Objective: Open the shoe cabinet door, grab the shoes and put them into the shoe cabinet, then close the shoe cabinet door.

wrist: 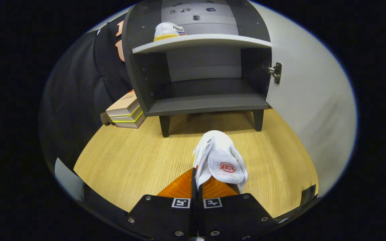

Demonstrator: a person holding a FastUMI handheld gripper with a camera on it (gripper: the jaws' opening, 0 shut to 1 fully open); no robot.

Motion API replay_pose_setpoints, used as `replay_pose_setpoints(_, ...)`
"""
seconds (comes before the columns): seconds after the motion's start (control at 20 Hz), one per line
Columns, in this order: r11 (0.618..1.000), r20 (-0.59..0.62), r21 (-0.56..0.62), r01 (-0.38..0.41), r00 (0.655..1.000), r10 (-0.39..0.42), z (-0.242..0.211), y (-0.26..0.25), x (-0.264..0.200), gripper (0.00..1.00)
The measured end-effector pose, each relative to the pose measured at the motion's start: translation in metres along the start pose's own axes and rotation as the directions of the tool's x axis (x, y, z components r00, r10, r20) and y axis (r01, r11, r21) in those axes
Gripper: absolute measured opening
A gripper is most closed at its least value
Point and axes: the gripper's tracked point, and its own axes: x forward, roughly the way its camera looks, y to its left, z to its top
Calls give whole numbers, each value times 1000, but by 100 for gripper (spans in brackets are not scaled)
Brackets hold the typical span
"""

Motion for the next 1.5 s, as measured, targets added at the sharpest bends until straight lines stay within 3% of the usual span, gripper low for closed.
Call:
replay_pose_setpoints(0.45,1000,162,5,-24,987,22,107,1,-71,0)
replay_pose_setpoints(0.95,998,321,-68,0,947,22,234,-7,-96,0)
replay_pose_setpoints(1.2,995,364,-99,5,931,31,295,-13,-81,0)
replay_pose_setpoints(1.5,994,364,-108,9,931,31,354,-27,-26,0)
